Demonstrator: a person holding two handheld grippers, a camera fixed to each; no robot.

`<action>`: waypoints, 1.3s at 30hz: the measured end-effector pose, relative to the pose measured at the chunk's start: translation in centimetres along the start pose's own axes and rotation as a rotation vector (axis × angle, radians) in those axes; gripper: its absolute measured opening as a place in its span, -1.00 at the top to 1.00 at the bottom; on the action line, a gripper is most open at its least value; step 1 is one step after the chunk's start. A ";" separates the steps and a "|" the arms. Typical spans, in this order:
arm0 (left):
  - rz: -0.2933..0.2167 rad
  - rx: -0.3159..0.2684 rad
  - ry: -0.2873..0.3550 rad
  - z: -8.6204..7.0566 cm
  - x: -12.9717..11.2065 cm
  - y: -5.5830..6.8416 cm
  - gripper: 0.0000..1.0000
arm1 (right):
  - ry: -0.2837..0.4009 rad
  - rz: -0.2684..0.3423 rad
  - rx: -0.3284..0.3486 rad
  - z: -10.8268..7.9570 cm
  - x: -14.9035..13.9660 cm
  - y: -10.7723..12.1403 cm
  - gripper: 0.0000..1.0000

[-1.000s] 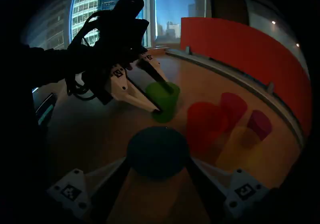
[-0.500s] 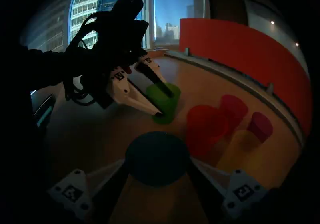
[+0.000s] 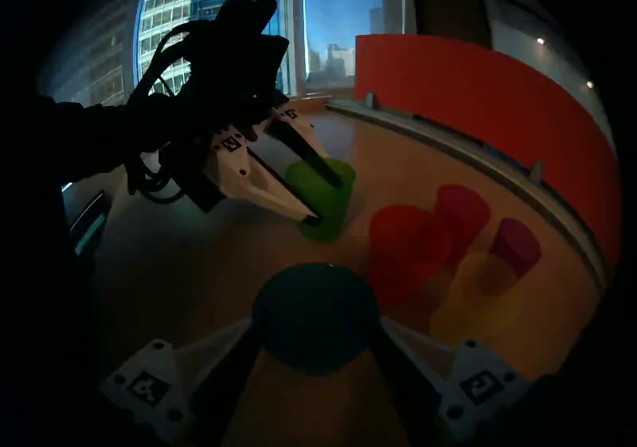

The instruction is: Pour water

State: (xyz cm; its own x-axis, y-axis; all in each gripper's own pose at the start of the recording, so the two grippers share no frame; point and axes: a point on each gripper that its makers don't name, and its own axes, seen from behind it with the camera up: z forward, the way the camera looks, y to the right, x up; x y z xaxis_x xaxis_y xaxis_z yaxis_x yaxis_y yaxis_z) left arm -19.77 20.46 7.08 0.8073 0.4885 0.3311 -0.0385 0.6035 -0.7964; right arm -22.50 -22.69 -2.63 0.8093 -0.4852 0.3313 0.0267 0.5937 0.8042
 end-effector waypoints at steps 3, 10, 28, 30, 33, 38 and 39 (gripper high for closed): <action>0.003 0.001 0.015 -0.7 0.5 0.3 -0.72 | 0.008 -0.005 -0.005 -0.5 0.3 -0.1 -0.78; 0.002 0.004 0.056 -2.7 2.3 1.6 -0.72 | 0.059 0.001 -0.025 -2.2 2.2 -0.5 -0.79; 0.013 0.078 0.216 -9.7 7.8 4.0 -0.72 | 0.181 0.002 -0.085 -7.8 7.0 -1.8 -0.78; 0.009 0.085 0.231 -10.3 8.2 4.2 -0.72 | 0.196 0.002 -0.087 -8.3 7.5 -2.1 -0.79; 0.001 0.088 0.255 -11.3 8.7 4.4 -0.72 | 0.220 0.002 -0.091 -9.0 8.3 -2.4 -0.78; -0.016 0.096 0.289 -12.6 9.3 4.5 -0.72 | 0.263 0.002 -0.097 -9.9 9.5 -2.9 -0.79; -0.018 0.096 0.293 -12.8 9.3 4.6 -0.72 | 0.270 0.002 -0.097 -10.0 9.7 -2.9 -0.79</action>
State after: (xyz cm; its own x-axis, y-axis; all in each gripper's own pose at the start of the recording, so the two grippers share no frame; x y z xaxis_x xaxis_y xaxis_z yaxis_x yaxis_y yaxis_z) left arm -4.89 19.73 0.05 0.9434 0.2828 0.1735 -0.0668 0.6743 -0.7354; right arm -8.88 -22.69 -6.72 0.9361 -0.3029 0.1787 0.0707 0.6598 0.7481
